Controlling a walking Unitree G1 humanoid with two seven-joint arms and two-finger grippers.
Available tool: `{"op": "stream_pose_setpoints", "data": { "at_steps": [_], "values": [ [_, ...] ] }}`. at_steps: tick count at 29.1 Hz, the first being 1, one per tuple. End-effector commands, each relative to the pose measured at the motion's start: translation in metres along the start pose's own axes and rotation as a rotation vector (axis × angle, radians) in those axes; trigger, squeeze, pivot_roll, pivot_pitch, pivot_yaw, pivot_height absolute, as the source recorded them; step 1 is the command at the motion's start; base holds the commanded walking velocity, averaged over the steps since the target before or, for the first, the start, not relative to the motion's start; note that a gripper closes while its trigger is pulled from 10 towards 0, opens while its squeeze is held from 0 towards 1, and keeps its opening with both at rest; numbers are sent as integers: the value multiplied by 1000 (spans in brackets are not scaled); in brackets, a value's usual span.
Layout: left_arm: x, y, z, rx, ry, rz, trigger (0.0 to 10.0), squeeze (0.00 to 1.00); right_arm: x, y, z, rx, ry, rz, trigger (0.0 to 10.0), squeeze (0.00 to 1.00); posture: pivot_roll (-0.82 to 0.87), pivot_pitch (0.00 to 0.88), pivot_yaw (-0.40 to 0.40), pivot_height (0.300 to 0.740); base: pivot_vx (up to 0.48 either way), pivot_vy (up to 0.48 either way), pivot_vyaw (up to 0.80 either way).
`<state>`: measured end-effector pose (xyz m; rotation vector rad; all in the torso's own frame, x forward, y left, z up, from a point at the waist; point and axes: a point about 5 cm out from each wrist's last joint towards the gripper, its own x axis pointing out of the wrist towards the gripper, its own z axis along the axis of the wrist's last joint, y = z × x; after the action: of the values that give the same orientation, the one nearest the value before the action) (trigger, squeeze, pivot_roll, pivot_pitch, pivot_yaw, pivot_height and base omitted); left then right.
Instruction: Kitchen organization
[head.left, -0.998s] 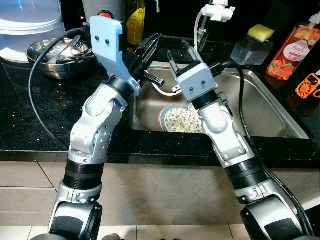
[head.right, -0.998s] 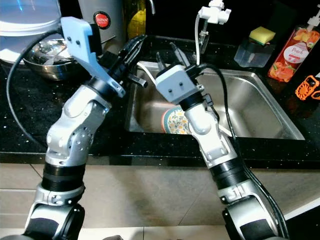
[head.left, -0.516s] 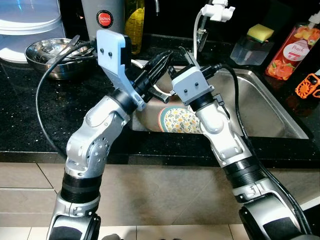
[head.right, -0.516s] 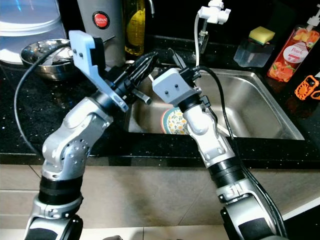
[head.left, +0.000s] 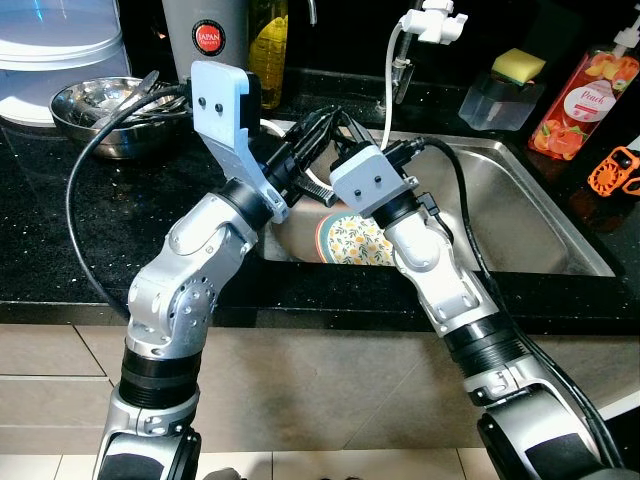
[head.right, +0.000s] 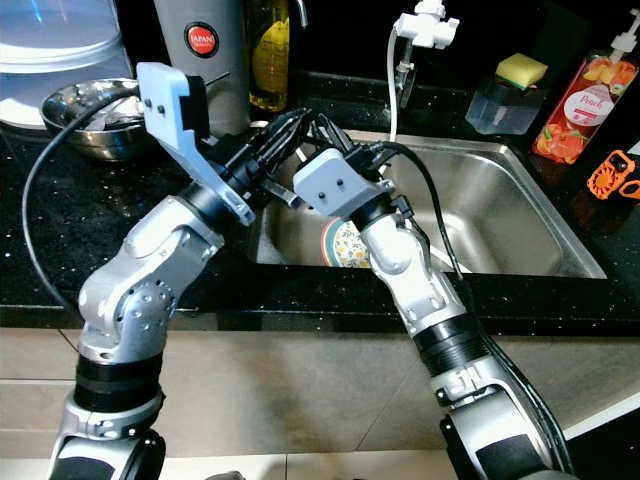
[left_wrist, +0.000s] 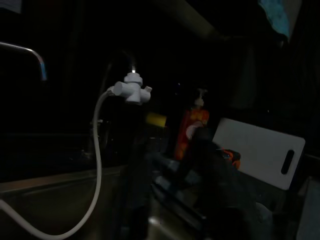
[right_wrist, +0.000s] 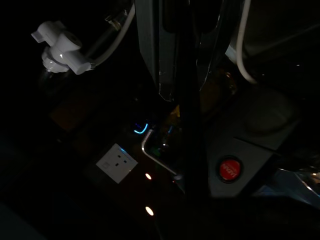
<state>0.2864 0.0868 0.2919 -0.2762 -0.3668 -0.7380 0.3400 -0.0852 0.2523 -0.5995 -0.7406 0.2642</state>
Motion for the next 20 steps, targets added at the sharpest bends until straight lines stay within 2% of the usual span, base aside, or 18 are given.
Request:
{"op": "stream_pose_setpoints", "data": {
  "at_steps": [1,2,3,6,7,8,10,11,12,13,14,15,19,20],
  "values": [
    [-2,7,0,-24,10,54,10000,1000,-1,-10,-7,0,28,-48,0,0,220,0,-110,740,0,0,0],
    [-3,9,-1,-30,19,70,10000,1000,-1,-11,-7,-4,33,-50,0,0,220,0,-110,740,0,0,0],
    [-6,11,0,-37,27,79,10000,0,0,-12,-9,-4,49,-58,10000,0,220,0,-110,740,0,0,0],
    [-16,15,0,-44,38,97,10000,0,2,-15,-15,-13,91,-73,10000,0,220,0,-110,740,0,0,0],
    [-27,23,4,-55,29,128,10000,0,2,-15,-31,-59,192,-49,10000,0,224,0,-106,740,0,0,0],
    [-30,25,5,-57,25,137,10000,0,1,-15,-37,-76,229,-36,10000,0,231,0,-110,740,0,0,0],
    [-30,25,5,-57,25,137,10000,0,1,-15,-37,-76,229,-36,10000,0,231,0,-110,740,0,0,0],
    [-34,28,8,-52,16,152,10000,0,0,-13,-45,-98,281,-11,10000,0,238,0,-113,740,0,0,0],
    [-38,35,13,-29,-3,194,10000,0,-1,-9,-55,-111,347,45,10000,90,245,0,-118,740,0,0,0],
    [-38,35,13,-29,-3,194,10000,0,-1,-9,-55,-111,347,45,10000,90,245,0,-118,740,0,0,0],
    [-41,41,18,-2,-21,235,10000,0,-4,-4,-64,-118,403,100,10000,1000,245,0,-118,740,0,0,0],
    [-43,45,21,16,-33,262,10000,0,-6,-1,-70,-122,439,136,10000,1000,253,0,-125,740,0,0,0],
    [-44,47,24,27,-39,280,10000,0,-7,1,-73,-122,455,156,10000,1000,257,0,-129,740,0,0,0],
    [-44,50,28,42,-51,300,10000,0,-9,6,-76,-117,481,218,10000,1000,257,0,-129,740,0,0,0]
  ]
}}
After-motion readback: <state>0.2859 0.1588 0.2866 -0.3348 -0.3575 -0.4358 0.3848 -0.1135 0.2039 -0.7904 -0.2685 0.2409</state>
